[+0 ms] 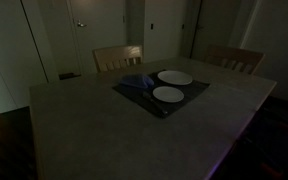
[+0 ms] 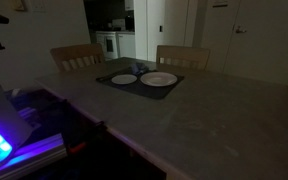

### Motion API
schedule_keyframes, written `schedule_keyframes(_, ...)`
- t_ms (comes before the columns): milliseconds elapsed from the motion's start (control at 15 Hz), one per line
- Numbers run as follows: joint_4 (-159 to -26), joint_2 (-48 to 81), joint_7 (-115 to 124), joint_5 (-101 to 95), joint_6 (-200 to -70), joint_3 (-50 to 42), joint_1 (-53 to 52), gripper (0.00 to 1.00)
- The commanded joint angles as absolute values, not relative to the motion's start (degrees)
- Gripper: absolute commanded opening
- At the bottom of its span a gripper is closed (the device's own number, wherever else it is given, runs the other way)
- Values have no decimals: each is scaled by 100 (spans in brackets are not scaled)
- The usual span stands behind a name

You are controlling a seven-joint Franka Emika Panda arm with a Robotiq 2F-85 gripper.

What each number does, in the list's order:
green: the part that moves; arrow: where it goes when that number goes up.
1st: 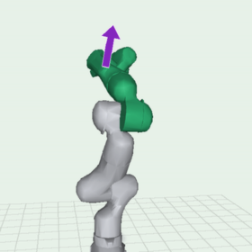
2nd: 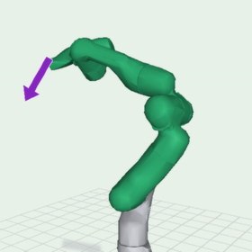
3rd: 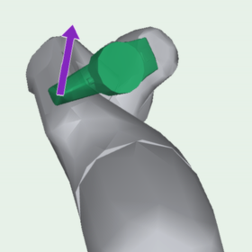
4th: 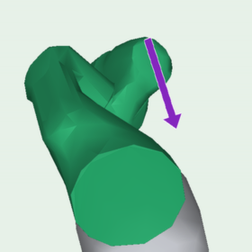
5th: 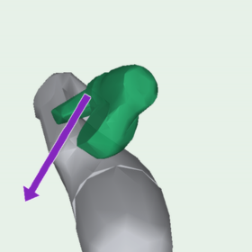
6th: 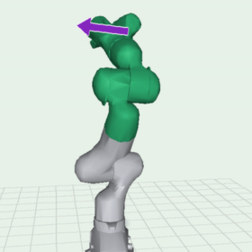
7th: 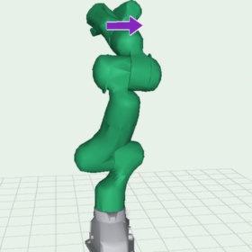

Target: Place the silver spoon on the white plate on the right

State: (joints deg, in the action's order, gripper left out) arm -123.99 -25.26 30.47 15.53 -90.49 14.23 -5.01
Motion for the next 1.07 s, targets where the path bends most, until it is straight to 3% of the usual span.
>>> schedule_keyframes(0,-12519,-2248,2940,1696,-9293,1442,-554,100)
schedule_keyframes(1000,-13297,-1578,4347,2102,-10476,1758,-899,100)
